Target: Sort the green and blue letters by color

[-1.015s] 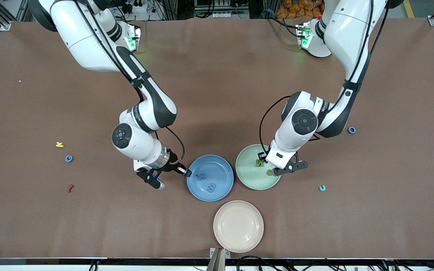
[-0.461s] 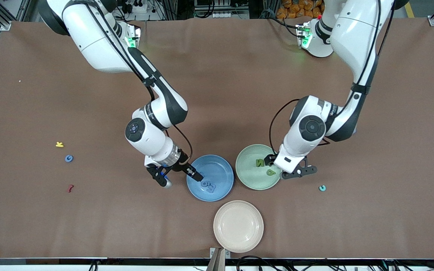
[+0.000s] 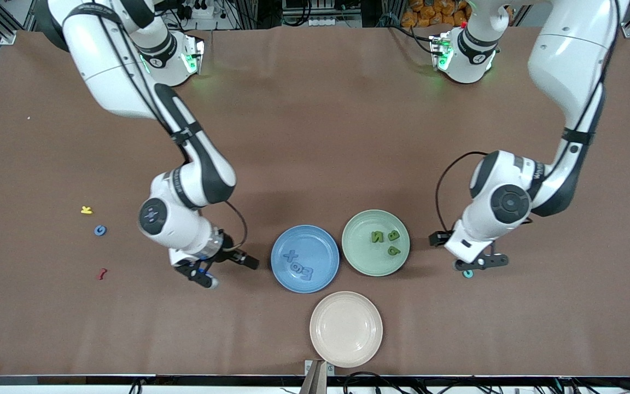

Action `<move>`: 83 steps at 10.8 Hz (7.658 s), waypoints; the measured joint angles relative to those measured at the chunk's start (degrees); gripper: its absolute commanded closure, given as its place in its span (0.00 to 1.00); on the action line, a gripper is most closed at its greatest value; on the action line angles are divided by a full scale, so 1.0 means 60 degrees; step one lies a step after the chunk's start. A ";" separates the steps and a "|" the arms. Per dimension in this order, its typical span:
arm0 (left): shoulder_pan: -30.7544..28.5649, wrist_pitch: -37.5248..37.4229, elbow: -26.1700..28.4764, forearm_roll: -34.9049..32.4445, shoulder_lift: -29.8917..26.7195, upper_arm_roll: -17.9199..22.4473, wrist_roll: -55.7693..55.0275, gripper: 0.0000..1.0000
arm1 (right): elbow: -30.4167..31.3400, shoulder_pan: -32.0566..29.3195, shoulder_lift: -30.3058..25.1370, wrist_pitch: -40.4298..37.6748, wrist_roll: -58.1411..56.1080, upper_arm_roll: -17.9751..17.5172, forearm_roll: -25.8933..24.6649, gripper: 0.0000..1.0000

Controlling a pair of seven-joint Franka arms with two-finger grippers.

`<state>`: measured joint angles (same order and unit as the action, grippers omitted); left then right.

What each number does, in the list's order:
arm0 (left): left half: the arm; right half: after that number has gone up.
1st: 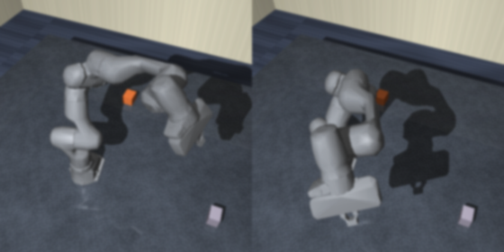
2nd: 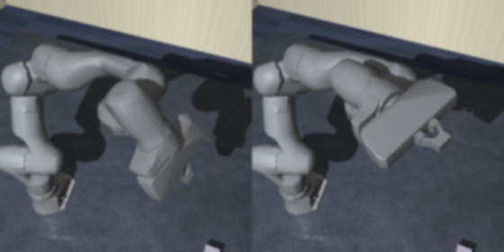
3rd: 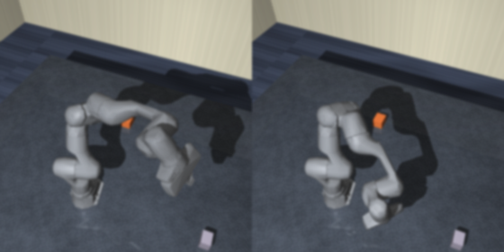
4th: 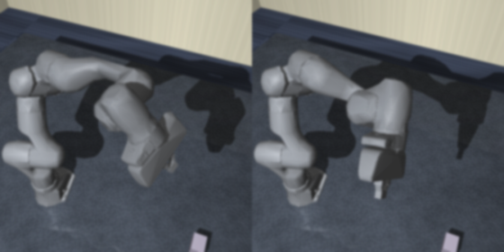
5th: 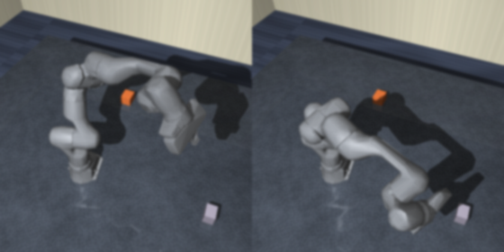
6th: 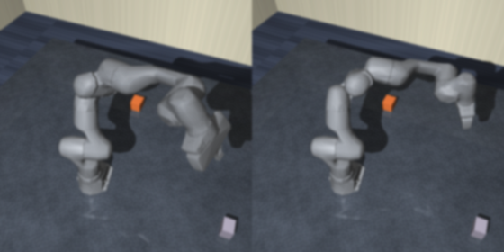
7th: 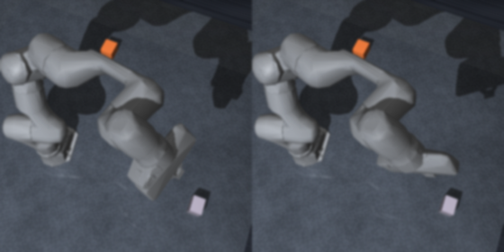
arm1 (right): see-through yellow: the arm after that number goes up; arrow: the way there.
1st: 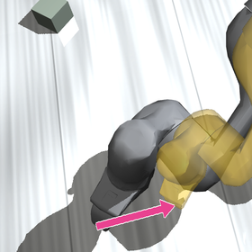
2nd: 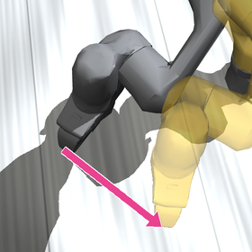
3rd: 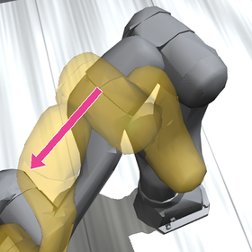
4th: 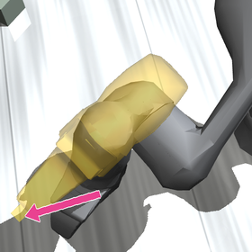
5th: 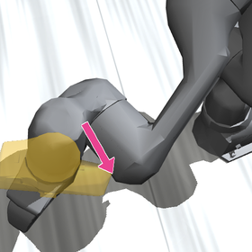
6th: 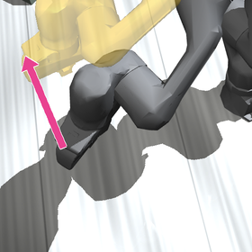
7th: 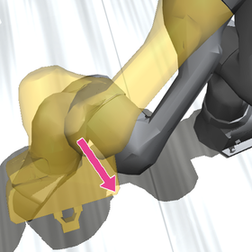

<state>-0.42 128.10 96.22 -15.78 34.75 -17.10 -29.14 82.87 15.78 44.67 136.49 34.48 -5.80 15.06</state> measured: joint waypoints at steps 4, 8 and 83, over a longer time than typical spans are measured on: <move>-0.1351 -0.0003 0.0175 -0.0516 0.0030 -0.0176 0.1101 0.00 | -0.0069 -0.0489 -0.0290 -0.1678 -0.1504 0.0704 -0.2290 0.00; -0.2111 0.0006 0.0137 -0.0521 0.0013 -0.0178 0.1605 0.00 | 0.0678 -0.1198 -0.0912 -0.2084 -0.3502 0.0966 -0.3098 0.00; -0.0481 -0.5510 -0.1056 0.2636 -0.5180 0.1934 0.5316 0.00 | 0.6646 -0.1984 -0.6402 -0.0871 -0.4735 0.0755 -0.2496 0.00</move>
<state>-3.31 95.04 89.88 0.04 3.67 -5.50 2.75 122.75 3.87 6.26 131.27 6.07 -1.27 0.08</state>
